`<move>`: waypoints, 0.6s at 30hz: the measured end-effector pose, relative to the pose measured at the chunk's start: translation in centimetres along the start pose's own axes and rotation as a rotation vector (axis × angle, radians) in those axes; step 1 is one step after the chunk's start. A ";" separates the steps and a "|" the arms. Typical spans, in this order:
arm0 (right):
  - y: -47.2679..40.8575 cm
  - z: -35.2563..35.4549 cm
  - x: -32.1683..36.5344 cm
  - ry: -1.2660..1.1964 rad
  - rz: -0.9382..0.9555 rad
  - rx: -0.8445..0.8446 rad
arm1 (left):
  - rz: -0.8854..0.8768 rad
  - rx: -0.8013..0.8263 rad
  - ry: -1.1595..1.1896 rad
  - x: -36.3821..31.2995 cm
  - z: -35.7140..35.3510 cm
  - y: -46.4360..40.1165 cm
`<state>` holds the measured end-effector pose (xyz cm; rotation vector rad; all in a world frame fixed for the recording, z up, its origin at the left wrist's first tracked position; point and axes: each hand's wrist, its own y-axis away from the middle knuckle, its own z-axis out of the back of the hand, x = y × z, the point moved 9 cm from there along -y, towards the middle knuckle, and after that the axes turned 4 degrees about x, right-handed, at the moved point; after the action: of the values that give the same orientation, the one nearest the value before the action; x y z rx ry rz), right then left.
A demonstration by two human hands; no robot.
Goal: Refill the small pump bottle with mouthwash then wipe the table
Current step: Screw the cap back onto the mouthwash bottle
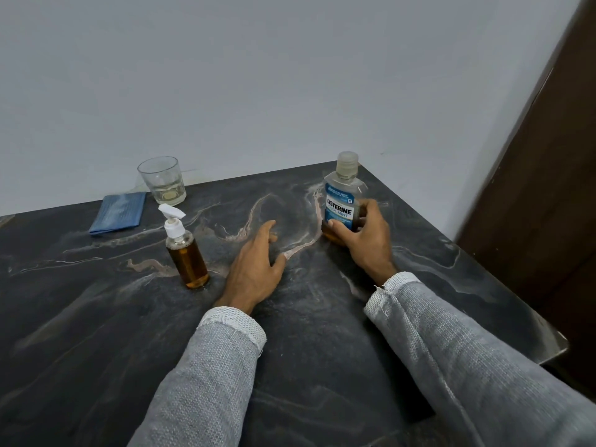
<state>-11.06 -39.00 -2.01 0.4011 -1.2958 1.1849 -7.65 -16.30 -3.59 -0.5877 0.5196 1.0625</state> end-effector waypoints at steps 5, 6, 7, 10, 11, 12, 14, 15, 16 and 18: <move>-1.5 1.9 -1.3 0.033 -0.022 -0.073 | 0.006 0.044 -0.030 0.1 -0.6 0.1; -1.7 2.2 -1.5 0.039 -0.026 -0.082 | 0.006 0.044 -0.033 0.0 -0.6 0.1; -1.9 2.4 -1.8 0.044 -0.029 -0.089 | 0.005 0.043 -0.036 0.0 -0.6 0.1; -2.4 2.7 -2.3 0.049 -0.033 -0.111 | 0.006 0.044 -0.043 0.0 -0.6 0.1; -2.4 2.8 -2.4 0.053 -0.034 -0.118 | 0.006 0.044 -0.044 0.0 -0.6 0.1; -2.5 2.8 -2.5 0.055 -0.036 -0.123 | 0.006 0.045 -0.045 0.0 -0.6 0.1; -2.5 2.8 -2.7 0.058 -0.037 -0.125 | 0.006 0.046 -0.048 0.0 -0.6 0.1; -2.5 2.8 -2.8 0.063 -0.036 -0.127 | 0.006 0.046 -0.048 0.0 -0.6 0.1; -2.5 2.8 -2.8 0.066 -0.034 -0.128 | 0.006 0.045 -0.048 -0.1 -0.6 0.2; -2.5 2.8 -2.8 0.061 -0.034 -0.128 | 0.004 0.042 -0.051 -0.1 -0.6 0.2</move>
<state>-9.94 -43.51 -2.68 0.2907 -1.2987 1.0716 -7.94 -16.67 -3.97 -0.5212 0.4976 1.0647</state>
